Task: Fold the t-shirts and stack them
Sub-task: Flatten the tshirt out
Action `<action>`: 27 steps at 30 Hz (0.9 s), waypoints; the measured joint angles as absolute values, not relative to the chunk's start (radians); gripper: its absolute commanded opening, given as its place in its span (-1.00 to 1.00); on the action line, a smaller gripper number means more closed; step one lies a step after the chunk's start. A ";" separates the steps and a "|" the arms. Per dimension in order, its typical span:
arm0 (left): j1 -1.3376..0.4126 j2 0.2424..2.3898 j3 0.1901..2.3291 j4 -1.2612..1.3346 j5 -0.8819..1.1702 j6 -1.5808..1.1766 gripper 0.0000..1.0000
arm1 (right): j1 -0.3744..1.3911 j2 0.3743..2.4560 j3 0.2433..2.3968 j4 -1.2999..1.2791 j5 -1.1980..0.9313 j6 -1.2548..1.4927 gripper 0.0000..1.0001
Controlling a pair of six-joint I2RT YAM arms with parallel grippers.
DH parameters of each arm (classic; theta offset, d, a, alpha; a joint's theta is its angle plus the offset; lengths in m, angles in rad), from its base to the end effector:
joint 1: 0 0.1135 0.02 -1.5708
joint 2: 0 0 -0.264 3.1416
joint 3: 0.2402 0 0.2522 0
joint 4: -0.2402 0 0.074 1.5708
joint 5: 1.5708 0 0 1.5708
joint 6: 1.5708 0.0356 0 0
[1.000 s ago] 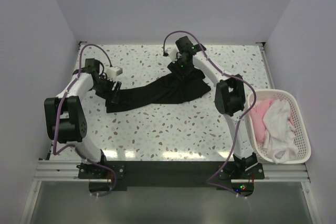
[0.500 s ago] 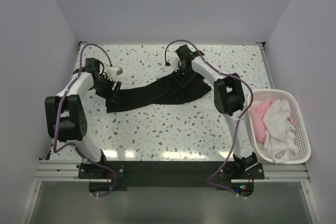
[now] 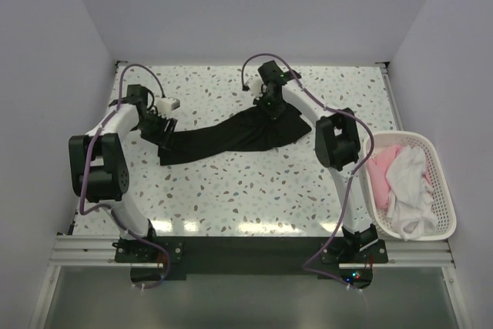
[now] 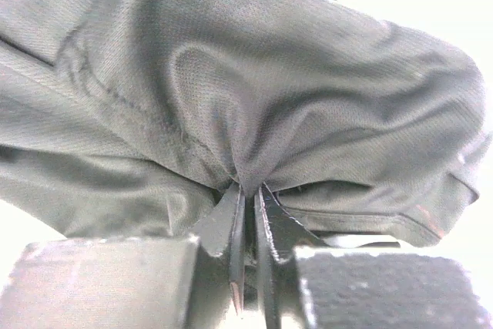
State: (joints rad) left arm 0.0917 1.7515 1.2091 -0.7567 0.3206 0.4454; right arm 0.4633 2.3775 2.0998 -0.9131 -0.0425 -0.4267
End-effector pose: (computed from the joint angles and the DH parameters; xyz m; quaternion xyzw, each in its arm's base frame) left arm 0.3368 0.0197 0.1943 0.1934 0.9590 -0.1170 0.1709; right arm 0.4495 0.2263 0.1849 -0.4262 0.8844 0.0243 0.1884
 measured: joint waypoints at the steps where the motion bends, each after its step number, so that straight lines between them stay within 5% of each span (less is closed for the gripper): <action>1: 0.092 1.760 1.216 -0.752 0.317 0.445 0.14 | 0.463 2.372 2.106 -0.915 -0.043 -0.423 -0.91; 15: 0.092 1.855 1.317 -0.719 0.290 0.437 0.18 | 0.443 2.299 2.133 -0.933 -0.050 -0.405 -1.00; 27: 0.091 1.881 1.355 -0.728 0.349 0.440 -0.10 | 0.431 2.297 2.139 -0.967 -0.066 -0.400 -1.00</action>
